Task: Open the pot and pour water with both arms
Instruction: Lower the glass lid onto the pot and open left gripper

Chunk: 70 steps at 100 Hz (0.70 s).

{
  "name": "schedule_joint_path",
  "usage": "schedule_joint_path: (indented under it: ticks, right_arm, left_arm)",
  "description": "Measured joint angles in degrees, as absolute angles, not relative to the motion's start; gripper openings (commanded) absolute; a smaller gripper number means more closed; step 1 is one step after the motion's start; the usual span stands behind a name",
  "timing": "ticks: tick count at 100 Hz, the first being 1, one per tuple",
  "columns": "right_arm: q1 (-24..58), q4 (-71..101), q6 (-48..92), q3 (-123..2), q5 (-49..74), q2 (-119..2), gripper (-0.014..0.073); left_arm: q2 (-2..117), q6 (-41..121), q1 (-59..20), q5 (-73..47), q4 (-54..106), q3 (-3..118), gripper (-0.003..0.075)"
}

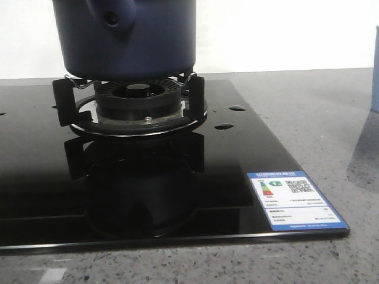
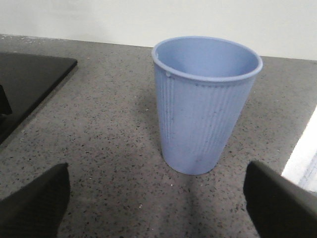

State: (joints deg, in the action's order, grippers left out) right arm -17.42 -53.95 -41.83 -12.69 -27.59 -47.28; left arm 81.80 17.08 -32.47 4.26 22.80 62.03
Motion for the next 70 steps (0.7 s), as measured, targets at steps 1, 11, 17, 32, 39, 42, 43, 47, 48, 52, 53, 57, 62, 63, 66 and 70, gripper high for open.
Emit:
schedule_joint_path:
  ticks: [1,11,17,32,39,42,43,47,48,52,53,57,62,63,66,70]
  right_arm:
    - [-17.42,-53.95,-41.83,-12.69,-27.59,-47.28,0.0643]
    - [-17.42,-53.95,-41.83,-12.69,-27.59,-47.28,0.0643]
    - [-17.42,-53.95,-41.83,-12.69,-27.59,-47.28,0.0643]
    - [-17.42,-53.95,-41.83,-12.69,-27.59,-47.28,0.0643]
    - [-17.32,-53.95,-41.83,-12.69,-28.14,-47.28,0.0641]
    - [-17.2,-53.95,-41.83,-12.69,-28.88,-47.28,0.0638]
    - [-17.08,-53.95,-41.83,-12.69,-29.11,-47.28,0.0636]
    - [-16.79,-53.95,-41.83,-12.69,-30.79,-47.28,0.0615]
    - [-16.64,-53.95,-41.83,-12.69,-31.15,-47.28,0.061]
    - [-16.12,-54.03,-41.83,-12.69,-33.53,-47.28,0.0559]
    - [-16.1,-54.03,-41.83,-12.69,-33.92,-47.28,0.0559]
    - [-15.56,-54.17,-41.83,-12.69,-36.16,-47.28,0.0475]
    - [-14.96,-54.21,-41.83,-12.69,-38.02,-47.28,0.0381]
    - [-14.8,-54.32,-41.83,-12.81,-38.38,-47.28,0.0344]
    - [-14.55,-54.47,-41.83,-12.96,-39.13,-47.28,0.0246]
    - [-14.44,-54.57,-41.83,-13.34,-40.19,-47.28,0.0141]
  left_arm:
    - [81.8,17.08,-32.47,4.26,22.8,62.03,0.0557]
    - [80.87,17.08,-32.47,4.26,22.8,62.03,0.0557]
    - [79.65,17.08,-32.47,4.26,22.8,62.03,0.0557]
    - [75.34,17.08,-32.2,4.26,22.7,62.03,0.0554]
    - [73.18,17.08,-31.29,3.86,22.7,62.03,0.0548]
    - [72.29,17.08,-30.77,3.58,22.7,62.03,0.0537]
    - [72.08,17.08,-30.5,3.58,22.7,62.03,0.053]
    - [70.8,17.08,-29.71,2.87,22.41,62.03,0.0496]
    - [70.38,17.08,-29.36,2.62,22.34,62.03,0.0488]
    - [69.39,17.08,-28.41,1.9,21.76,62.03,0.0433]
    - [69.01,17.08,-28.01,1.58,21.59,62.03,0.0422]
    - [68.07,17.08,-26.75,0.68,21.2,62.03,0.0349]
    - [66.62,17.08,-25.16,-0.88,20.69,62.03,0.0248]
    - [66.44,17.08,-24.93,-1.08,20.68,62.03,0.0232]
    - [65.73,17.08,-24.02,-1.98,20.43,62.03,0.0154]
    - [64.7,17.08,-22.65,-3.21,20.31,62.03,0.0077]
